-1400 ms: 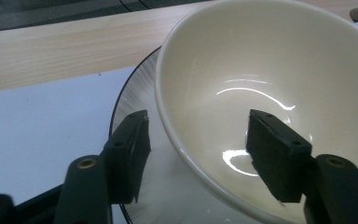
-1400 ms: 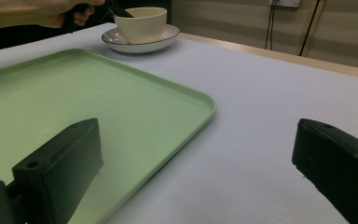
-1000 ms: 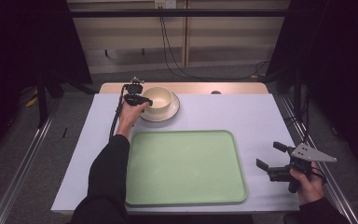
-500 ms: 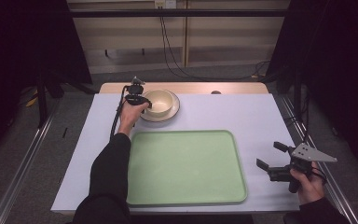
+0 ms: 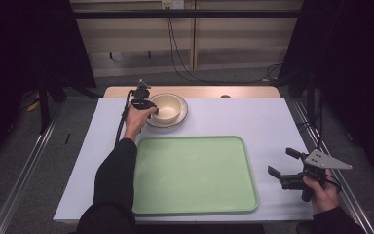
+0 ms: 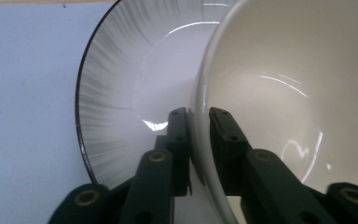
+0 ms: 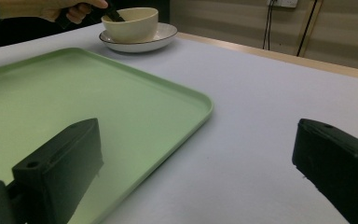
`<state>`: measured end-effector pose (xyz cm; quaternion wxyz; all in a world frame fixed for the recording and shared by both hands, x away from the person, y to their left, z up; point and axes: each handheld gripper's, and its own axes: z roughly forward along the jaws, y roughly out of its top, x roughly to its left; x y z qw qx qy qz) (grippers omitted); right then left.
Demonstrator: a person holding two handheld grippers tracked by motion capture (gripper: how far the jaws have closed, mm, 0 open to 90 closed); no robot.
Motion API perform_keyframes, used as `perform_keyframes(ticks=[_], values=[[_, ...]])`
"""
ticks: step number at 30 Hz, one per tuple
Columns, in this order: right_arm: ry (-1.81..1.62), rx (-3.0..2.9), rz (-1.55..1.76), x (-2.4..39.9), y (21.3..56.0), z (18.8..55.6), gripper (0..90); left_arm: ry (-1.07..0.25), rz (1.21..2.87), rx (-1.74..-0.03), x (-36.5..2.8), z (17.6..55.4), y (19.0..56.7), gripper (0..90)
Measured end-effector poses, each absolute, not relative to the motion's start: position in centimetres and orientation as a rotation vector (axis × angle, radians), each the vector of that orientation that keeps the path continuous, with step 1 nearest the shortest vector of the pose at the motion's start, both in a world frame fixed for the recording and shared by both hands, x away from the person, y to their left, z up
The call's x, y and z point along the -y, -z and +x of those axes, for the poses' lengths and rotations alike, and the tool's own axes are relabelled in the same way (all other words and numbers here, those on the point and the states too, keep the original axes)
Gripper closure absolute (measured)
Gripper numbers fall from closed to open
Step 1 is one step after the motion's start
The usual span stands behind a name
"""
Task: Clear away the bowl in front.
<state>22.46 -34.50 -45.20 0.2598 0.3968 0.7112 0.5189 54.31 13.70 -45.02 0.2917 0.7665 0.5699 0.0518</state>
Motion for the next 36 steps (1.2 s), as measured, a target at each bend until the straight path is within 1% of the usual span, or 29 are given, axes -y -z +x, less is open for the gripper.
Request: perform_keyframes(ticks=[6, 8, 9, 10, 17, 22, 32, 34, 36], values=[[-1.400, -1.927, 1.071, 34.5, 45.2, 22.5, 1.1, -0.078, 1.984, -1.545, -14.1, 54.4, 45.1, 82.9], [-1.400, -1.927, 1.074, 34.5, 45.2, 22.5, 1.1, -0.081, 1.973, -1.556, -14.0, 54.3, 45.1, 83.3], [-1.400, -1.927, 1.074, 34.5, 45.2, 22.5, 1.1, -0.091, 2.001, -1.537, -14.1, 54.3, 45.0, 83.3], [-1.400, -1.926, 1.074, 34.5, 45.2, 22.5, 1.1, -0.101, 1.973, -1.549, -13.9, 54.2, 45.1, 83.3], [-1.399, -1.927, 1.072, 34.6, 45.2, 22.4, 1.0, -0.084, 1.938, -1.547, -14.3, 54.1, 44.7, 83.4], [-1.403, -1.928, 1.074, 34.6, 45.2, 22.4, 1.0, -0.114, 1.951, -1.544, -14.1, 53.9, 44.4, 83.3], [-1.400, -1.925, 1.069, 34.6, 45.2, 22.4, 1.0, -0.096, 1.893, -1.554, -14.8, 53.6, 44.3, 83.1], [-1.400, -1.925, 1.069, 34.6, 45.2, 22.4, 1.0, -0.083, 1.892, -1.551, -14.8, 53.4, 44.1, 83.2], [-1.396, -1.925, 1.069, 34.6, 45.2, 22.4, 1.0, -0.099, 1.910, -1.532, -15.0, 53.4, 43.9, 82.9]])
